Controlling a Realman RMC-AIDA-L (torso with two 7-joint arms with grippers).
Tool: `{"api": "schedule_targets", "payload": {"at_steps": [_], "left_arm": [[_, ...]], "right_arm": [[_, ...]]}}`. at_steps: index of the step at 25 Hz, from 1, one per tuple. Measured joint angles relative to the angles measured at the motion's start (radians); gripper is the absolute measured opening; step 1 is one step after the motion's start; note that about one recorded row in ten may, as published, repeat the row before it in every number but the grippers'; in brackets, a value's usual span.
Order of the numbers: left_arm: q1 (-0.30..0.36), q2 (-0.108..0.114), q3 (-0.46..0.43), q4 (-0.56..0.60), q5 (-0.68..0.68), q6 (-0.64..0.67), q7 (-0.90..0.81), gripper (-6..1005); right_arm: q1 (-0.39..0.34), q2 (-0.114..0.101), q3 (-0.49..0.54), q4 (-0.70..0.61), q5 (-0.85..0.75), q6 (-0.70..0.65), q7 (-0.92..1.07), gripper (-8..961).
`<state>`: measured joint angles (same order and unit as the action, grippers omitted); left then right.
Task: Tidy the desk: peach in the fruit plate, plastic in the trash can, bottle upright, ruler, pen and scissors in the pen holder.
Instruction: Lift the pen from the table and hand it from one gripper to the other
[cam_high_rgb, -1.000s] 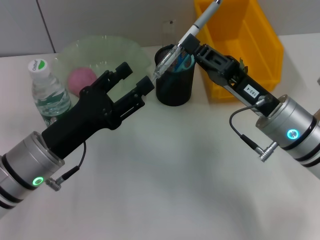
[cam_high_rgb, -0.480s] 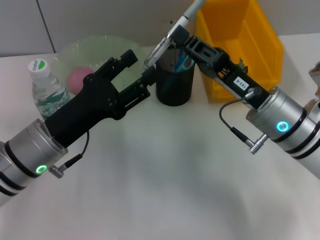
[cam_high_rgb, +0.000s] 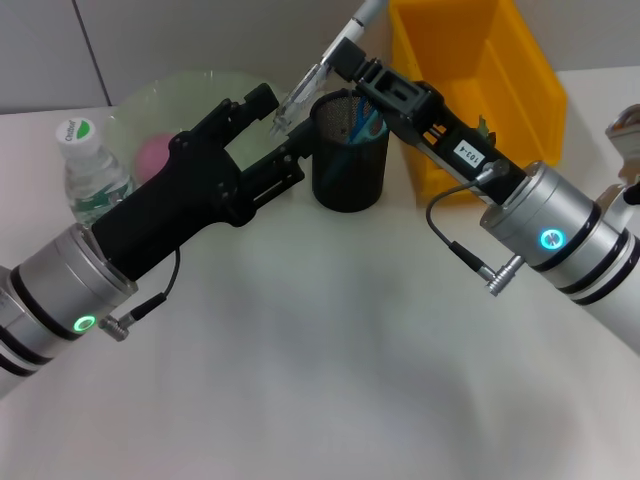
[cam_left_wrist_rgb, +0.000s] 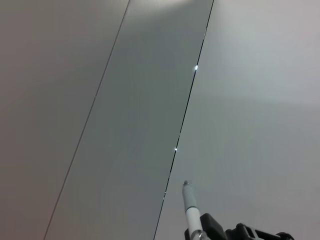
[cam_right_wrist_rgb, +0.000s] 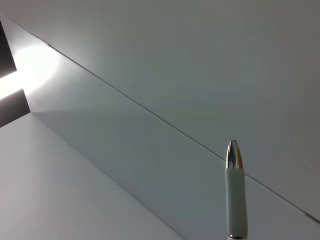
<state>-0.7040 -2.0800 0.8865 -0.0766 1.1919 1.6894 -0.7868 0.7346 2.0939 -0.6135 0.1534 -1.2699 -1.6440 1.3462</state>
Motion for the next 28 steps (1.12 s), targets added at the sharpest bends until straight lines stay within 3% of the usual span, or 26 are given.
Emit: {"api": "schedule_targets", "payload": {"at_steps": [28], "left_arm": [[-0.001,0.000,-0.014,-0.013,-0.001,-0.001,0.037,783]], "right_arm": [[0.023,0.000,0.026,0.077,-0.007,0.016,0.130,111]]}}
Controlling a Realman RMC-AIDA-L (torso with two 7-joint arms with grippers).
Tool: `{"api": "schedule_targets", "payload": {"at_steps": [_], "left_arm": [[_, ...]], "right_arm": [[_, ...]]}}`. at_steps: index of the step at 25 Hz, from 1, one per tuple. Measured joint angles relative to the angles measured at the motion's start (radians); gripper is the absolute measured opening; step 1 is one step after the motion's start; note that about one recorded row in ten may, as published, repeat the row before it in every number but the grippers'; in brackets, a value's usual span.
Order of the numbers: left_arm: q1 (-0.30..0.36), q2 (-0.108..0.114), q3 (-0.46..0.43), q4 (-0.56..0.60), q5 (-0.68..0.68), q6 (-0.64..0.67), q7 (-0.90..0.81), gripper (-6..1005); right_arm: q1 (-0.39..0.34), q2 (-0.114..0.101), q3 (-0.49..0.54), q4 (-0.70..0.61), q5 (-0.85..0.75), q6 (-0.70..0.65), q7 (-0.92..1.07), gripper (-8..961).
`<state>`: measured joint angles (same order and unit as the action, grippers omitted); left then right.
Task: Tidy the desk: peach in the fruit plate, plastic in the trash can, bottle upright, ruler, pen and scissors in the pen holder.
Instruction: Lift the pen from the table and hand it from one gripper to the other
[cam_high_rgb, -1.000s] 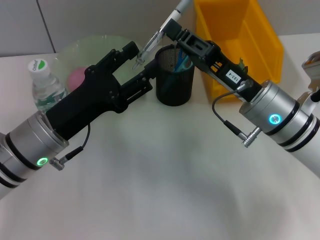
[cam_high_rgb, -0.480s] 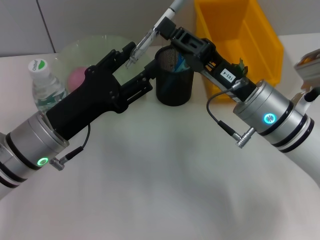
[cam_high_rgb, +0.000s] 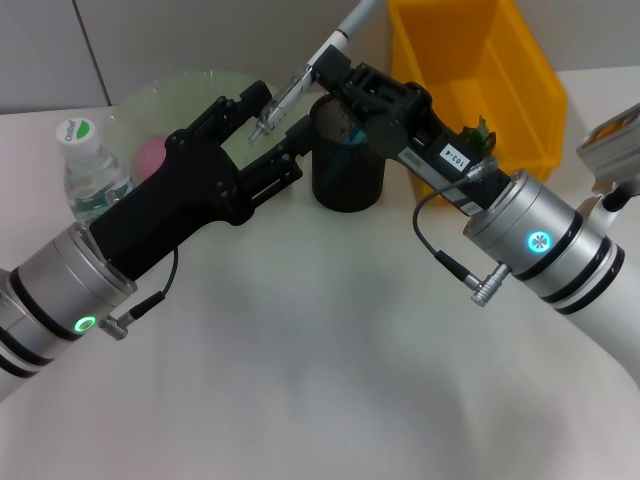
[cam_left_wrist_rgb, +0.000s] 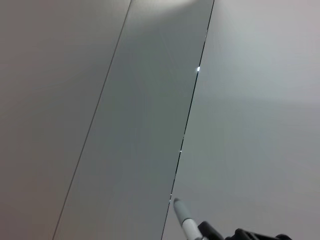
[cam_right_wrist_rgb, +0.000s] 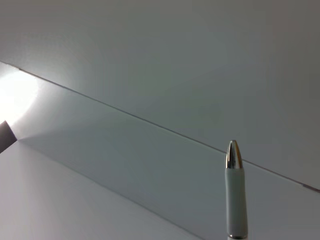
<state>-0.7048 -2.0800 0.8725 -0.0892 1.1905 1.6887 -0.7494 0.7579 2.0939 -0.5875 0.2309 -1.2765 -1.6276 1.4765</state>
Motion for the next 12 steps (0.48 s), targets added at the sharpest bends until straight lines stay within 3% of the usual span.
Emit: {"api": "schedule_targets", "payload": {"at_steps": [12], "left_arm": [[0.000,0.000,0.000,0.000,0.000,-0.004,0.002,752]], "right_arm": [[-0.002,0.000,0.002,0.018,0.000,0.005,0.013,111]]}}
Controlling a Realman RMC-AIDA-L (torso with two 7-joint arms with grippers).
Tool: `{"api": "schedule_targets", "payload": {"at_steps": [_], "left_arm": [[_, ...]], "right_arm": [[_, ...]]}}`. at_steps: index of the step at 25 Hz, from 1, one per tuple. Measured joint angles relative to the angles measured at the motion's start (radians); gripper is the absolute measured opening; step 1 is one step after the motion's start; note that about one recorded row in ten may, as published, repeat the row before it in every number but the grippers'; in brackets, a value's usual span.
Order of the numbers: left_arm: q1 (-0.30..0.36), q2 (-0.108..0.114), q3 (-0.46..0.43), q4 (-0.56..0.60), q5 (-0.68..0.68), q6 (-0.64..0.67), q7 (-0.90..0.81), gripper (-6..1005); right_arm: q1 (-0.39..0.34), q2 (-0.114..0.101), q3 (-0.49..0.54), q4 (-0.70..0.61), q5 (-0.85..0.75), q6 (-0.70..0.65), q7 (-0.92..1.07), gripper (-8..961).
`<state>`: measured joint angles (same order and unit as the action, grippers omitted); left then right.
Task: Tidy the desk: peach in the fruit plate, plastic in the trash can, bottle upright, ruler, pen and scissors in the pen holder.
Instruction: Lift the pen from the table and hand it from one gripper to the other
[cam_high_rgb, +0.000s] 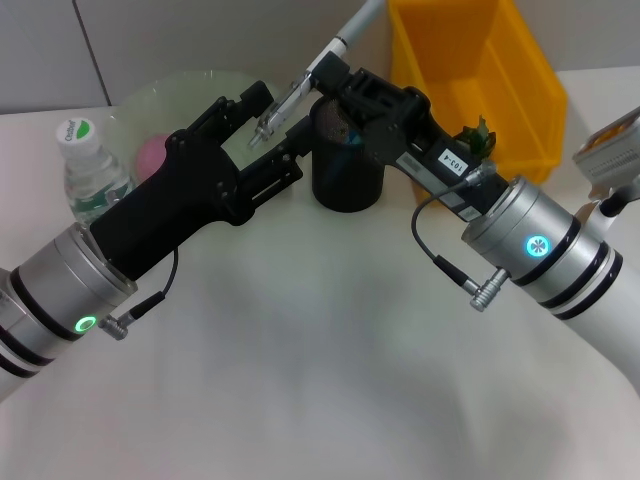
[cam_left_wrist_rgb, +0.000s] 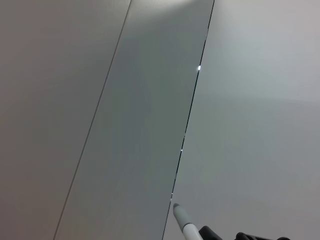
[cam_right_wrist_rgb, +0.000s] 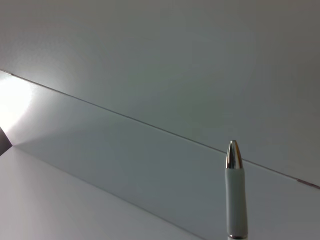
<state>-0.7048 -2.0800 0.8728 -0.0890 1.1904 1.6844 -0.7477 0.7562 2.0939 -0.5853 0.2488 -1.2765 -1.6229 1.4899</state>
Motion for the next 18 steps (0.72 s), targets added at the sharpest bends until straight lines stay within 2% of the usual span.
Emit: {"api": "schedule_targets", "payload": {"at_steps": [9,17,18], "left_arm": [[0.001,0.000,0.000,-0.002,0.000,-0.001,0.017,659],[0.001,0.000,0.000,-0.003,0.000,0.000,0.024,474],[0.001,0.000,0.000,-0.003,0.000,0.000,0.024,475]], "right_arm": [[-0.001,0.000,0.002,0.010,0.000,-0.009,0.002,111],[-0.001,0.000,0.010,0.012,-0.014,-0.011,0.003,111],[-0.001,0.000,0.010,0.012,-0.014,-0.011,0.003,111]]}}
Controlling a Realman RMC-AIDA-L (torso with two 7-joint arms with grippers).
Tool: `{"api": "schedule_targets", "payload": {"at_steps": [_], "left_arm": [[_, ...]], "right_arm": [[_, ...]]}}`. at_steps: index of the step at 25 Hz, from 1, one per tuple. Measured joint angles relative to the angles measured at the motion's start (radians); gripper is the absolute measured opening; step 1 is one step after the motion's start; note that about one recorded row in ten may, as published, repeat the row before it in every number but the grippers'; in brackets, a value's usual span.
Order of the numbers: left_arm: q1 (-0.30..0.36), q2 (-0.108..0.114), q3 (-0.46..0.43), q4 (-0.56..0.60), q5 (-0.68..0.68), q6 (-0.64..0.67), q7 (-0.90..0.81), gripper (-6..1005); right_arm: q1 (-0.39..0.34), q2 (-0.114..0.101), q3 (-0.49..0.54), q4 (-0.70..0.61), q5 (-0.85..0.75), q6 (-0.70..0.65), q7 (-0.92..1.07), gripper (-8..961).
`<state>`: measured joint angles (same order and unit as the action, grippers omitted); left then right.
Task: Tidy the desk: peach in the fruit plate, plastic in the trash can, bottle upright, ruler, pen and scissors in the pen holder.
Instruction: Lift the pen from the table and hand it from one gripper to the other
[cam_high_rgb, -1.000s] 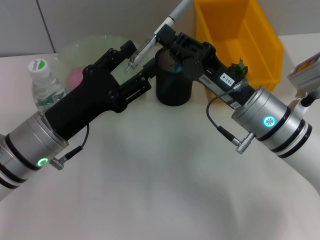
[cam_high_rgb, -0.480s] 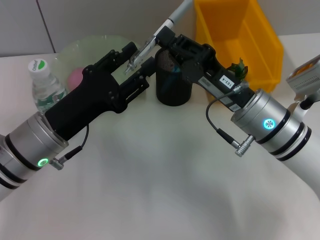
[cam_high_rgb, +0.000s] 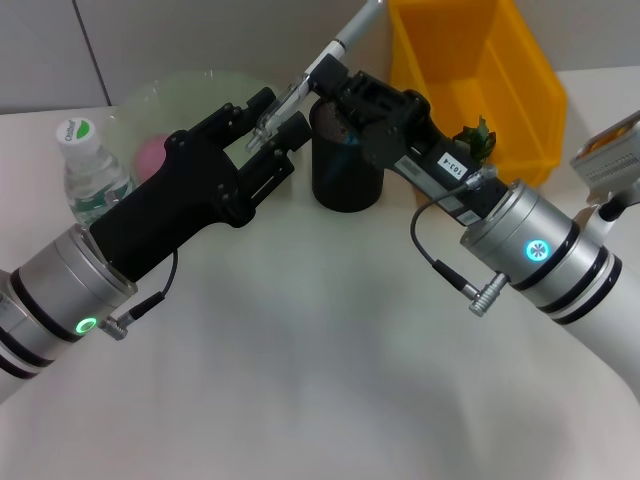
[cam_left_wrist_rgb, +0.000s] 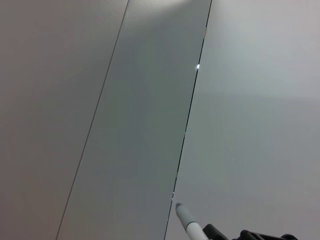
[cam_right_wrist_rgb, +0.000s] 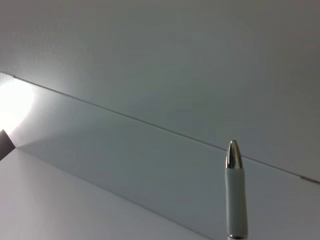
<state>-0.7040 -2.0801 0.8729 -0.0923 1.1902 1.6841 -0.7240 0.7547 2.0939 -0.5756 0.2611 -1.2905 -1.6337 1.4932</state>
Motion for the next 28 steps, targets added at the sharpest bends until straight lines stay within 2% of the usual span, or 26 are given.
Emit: {"api": "schedule_targets", "payload": {"at_steps": [9,14,28], "left_arm": [[0.005,0.000,-0.012,-0.001,-0.003,-0.001,0.000,472],[0.006,0.000,-0.012,-0.001,-0.004,-0.003,0.000,346],[0.005,0.000,-0.012,-0.001,-0.005,-0.010,0.000,323]], "right_arm": [[-0.002,0.000,0.004,-0.003,-0.010,0.000,0.010,110],[-0.002,0.000,0.004,-0.004,-0.010,0.000,0.010,110],[0.000,0.000,0.004,-0.005,-0.010,0.000,0.012,110]]}}
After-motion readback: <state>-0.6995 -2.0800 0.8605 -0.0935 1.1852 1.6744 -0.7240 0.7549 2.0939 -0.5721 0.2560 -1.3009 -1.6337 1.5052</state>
